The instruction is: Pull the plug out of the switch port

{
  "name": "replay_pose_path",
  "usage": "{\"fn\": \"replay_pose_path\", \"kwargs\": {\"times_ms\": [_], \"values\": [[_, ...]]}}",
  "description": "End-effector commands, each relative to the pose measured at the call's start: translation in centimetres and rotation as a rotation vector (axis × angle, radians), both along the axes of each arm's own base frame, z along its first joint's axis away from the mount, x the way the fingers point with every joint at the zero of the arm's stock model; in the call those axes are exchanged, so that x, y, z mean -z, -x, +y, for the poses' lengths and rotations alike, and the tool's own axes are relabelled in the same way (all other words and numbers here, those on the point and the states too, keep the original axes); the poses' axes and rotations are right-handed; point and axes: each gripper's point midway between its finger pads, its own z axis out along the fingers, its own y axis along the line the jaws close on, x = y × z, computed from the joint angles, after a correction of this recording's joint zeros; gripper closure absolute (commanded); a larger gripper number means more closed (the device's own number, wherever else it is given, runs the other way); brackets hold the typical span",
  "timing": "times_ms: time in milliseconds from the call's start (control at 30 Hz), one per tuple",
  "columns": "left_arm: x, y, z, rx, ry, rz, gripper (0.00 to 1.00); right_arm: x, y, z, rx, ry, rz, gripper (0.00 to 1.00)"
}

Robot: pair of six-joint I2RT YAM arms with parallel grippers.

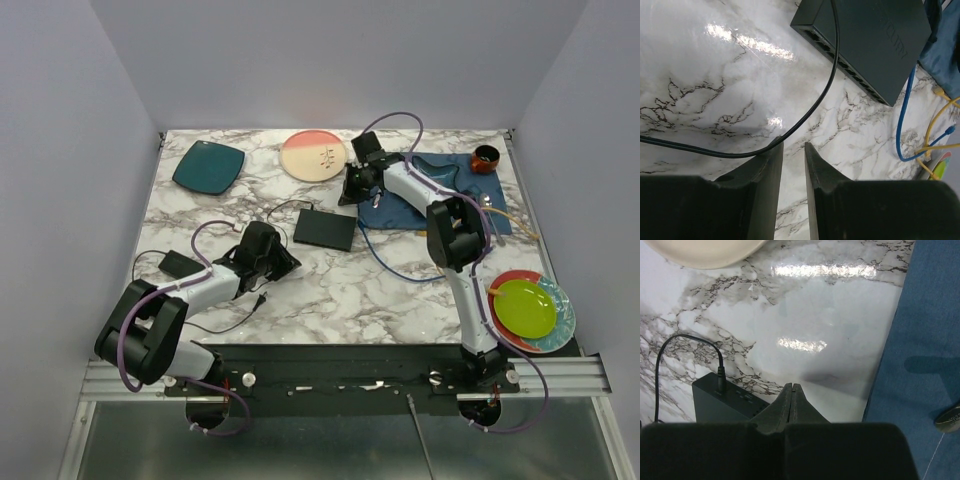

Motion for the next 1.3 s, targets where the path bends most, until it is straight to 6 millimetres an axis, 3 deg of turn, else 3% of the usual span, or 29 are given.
{"fn": "replay_pose_path", "kwargs": {"times_ms": [0, 33, 133, 167, 200, 267, 367, 400, 433, 533, 667, 833, 1167, 1267], "values": [[0.7, 0.2, 0.0, -0.018, 0.015, 0.014, 0.67, 0.5, 2.7, 0.7, -0.037, 0.013, 0.043, 1.0], [0.8, 0.3, -0.2, -0.019, 0.022, 0.02, 0.67, 1.9, 4.1, 0.3, -0.039, 0.032, 0.078, 0.99], [1.2, 0.7, -0.1, -0.022, 0.025, 0.04, 0.67, 1.1, 6.1, 0.8, -0.046, 0.025, 0.065, 1.0], [1.4, 0.9, -0.1, -0.022, 0.029, 0.05, 0.67, 2.4, 7.7, 0.7, -0.055, 0.036, 0.087, 0.99], [1.5, 1.1, -0.1, -0.022, 0.03, 0.057, 0.67, 1.5, 8.2, 0.9, -0.059, 0.025, 0.072, 1.0], [2.0, 1.6, 0.0, -0.03, 0.032, 0.08, 0.67, 2.7, 10.6, 0.8, -0.066, 0.041, 0.104, 1.0], [2.6, 2.2, 0.4, -0.035, 0.029, 0.102, 0.66, 1.9, 12.7, 1.7, -0.079, 0.023, 0.09, 1.0], [2.7, 2.3, 0.5, -0.039, 0.026, 0.106, 0.66, 2.7, 14.1, 1.3, -0.081, 0.036, 0.112, 0.99], [3.0, 2.6, 0.7, -0.042, 0.015, 0.117, 0.66, 1.8, 14.5, 1.7, -0.081, 0.017, 0.094, 0.99], [3.4, 2.8, 1.7, -0.059, -0.04, 0.127, 0.66, 1.8, 17.2, 2.7, -0.098, 0.008, 0.109, 0.99], [3.4, 1.9, 2.3, -0.067, -0.092, 0.136, 0.66, 0.4, 19.8, 5.5, -0.157, -0.037, 0.101, 1.0], [2.7, 0.5, 3.0, -0.073, -0.122, 0.144, 0.66, -0.1, 22.0, 8.4, -0.214, -0.065, 0.116, 1.0], [-0.8, -3.3, 4.6, -0.118, -0.117, 0.081, 0.64, -0.8, 26.6, 14.4, -0.314, -0.154, 0.17, 0.99], [-1.5, -4.0, 4.7, -0.115, -0.131, 0.068, 0.64, -1.0, 26.4, 15.0, -0.296, -0.17, 0.155, 0.99]]}}
